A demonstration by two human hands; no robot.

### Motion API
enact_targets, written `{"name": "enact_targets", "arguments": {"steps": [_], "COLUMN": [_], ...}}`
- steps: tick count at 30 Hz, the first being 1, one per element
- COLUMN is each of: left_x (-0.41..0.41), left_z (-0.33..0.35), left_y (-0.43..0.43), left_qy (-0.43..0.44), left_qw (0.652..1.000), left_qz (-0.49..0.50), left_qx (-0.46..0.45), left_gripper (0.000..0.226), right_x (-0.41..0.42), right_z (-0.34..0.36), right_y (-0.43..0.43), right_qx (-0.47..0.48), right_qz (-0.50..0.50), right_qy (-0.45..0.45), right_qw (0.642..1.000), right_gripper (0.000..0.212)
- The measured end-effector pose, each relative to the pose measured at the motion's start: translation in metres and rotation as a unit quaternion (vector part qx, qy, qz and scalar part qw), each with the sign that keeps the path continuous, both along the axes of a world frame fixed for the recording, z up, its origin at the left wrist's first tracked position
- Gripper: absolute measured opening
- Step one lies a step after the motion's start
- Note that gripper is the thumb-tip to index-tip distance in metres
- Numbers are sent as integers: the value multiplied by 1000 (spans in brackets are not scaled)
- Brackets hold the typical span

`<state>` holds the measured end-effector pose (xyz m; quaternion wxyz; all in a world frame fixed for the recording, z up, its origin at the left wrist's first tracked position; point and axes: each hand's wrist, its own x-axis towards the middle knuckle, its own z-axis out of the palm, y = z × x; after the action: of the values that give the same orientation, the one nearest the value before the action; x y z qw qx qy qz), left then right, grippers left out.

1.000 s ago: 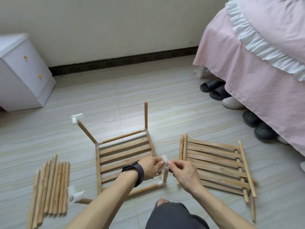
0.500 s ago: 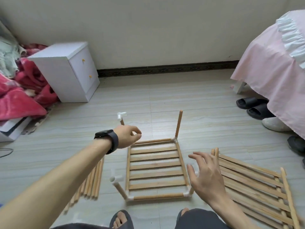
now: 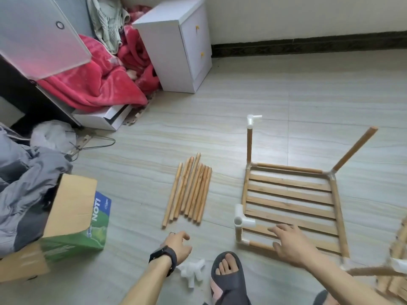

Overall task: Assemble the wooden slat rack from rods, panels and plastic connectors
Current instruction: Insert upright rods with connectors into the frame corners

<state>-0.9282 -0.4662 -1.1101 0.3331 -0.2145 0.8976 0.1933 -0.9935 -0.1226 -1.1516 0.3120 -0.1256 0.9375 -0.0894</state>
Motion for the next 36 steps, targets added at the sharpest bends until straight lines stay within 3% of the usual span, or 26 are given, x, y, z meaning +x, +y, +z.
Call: {"name": "enact_targets", "arguments": {"steps": [5,10,15,18,20,22,25,27,30,33,36], "left_x": [13,11,8,1,-13,-36,-76,-99,-126,-145,-152], "left_z": [-44,-72,-79,-69,-50,-18,47,93,149,188,207], "left_y": [6,17,22,15,6,0,6,21,63,117,170], "left_qy": [-66,-87,-102,-62,-8,39,119,157,181,175,172], "left_qw": [996,973,975,998,991,962,878,833,815,816,845], "left_qz": [-57,-182,-170,-28,77,167,282,294,250,208,134], "left_qx": [-23,-109,-98,15,110,213,368,441,490,510,489], "left_gripper": [48,43,30,25,28,30,48,58,61,54,53], "right_x": [23,31,32,32,31,26,8,-10,-27,-33,-33], "right_z": [-47,-53,-53,-52,-49,-40,-7,29,104,177,221], "right_y": [-14,-13,-13,-12,-12,-11,-10,-9,-6,-2,12], "right_qx": [46,63,69,77,70,26,-88,-207,-420,-565,-603], "right_qz": [36,56,64,71,72,43,-67,-176,-304,-322,-322], "right_qy": [-82,-83,-91,-102,-119,-135,-131,-85,-11,27,68], "right_qw": [995,993,991,989,988,990,985,959,855,759,727], "right_gripper": [70,77,79,82,81,74,57,43,32,44,41]}}
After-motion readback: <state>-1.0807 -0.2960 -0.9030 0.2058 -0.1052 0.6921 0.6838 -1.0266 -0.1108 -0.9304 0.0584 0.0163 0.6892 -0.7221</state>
